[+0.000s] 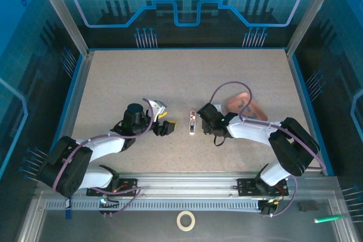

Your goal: Load the staples into the stapler

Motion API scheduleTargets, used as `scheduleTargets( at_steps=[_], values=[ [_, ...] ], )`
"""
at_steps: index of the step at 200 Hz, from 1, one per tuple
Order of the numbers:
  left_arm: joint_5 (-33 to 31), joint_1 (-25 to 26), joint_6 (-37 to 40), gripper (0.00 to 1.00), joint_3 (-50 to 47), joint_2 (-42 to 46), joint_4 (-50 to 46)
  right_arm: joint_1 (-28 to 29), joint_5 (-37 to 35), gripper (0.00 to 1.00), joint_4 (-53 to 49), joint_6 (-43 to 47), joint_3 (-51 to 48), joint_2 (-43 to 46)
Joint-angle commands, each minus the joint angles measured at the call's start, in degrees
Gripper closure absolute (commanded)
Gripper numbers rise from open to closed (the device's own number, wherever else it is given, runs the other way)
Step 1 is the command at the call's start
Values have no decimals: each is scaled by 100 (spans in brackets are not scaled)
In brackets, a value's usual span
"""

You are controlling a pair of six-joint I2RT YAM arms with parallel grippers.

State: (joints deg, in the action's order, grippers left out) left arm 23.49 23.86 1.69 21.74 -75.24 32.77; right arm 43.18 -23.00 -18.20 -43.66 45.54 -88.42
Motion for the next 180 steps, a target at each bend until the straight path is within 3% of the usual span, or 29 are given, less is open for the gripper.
scheduleTargets(
  at_steps=[1, 56, 114, 180],
  values=[
    [141, 35, 110, 20, 156, 153, -85, 94, -172, 71, -314, -36, 271, 144],
    [-78, 123, 136, 20, 272, 572, -663, 60, -374, 68, -904, 248, 449, 1112],
    [-536, 345, 84, 20, 420, 1078, -1383, -263, 297, 66, -1488, 329, 456, 1897],
    [-1086, 622, -192, 20, 750, 1100, -1932, -614, 1058, 66, -1878, 320, 456, 2112]
  ],
)
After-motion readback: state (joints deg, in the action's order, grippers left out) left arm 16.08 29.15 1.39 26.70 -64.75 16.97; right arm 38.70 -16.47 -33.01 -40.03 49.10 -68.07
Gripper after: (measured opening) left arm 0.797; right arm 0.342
